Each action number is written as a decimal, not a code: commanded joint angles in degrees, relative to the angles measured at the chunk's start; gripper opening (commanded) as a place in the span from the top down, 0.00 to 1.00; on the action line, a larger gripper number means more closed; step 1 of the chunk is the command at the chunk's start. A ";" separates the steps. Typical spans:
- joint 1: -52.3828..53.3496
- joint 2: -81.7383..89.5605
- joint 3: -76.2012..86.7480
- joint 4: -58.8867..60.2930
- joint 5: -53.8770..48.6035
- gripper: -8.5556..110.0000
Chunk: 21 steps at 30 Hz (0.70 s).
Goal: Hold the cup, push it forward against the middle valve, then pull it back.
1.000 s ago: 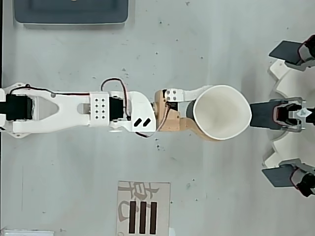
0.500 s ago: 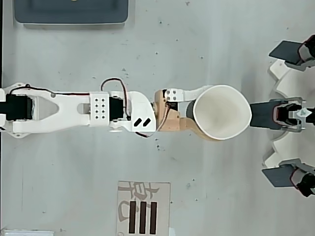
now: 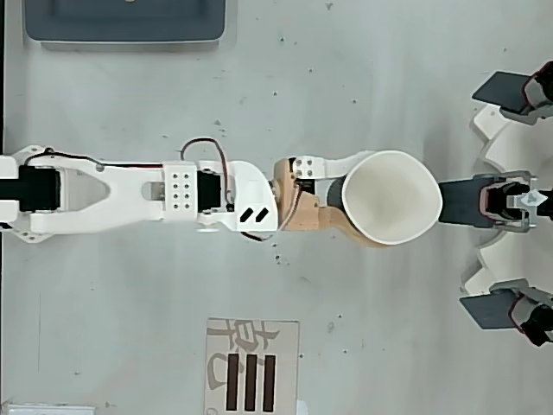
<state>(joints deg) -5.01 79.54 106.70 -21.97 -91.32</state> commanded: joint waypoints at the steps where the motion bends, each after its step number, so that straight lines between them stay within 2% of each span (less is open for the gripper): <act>1: 0.44 -2.99 -8.61 1.85 -0.53 0.90; 13: 0.53 -28.04 -47.64 13.62 -0.35 0.91; 21: 0.53 -29.27 -47.99 13.27 -0.35 0.91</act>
<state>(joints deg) -4.92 47.46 61.00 -8.09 -91.32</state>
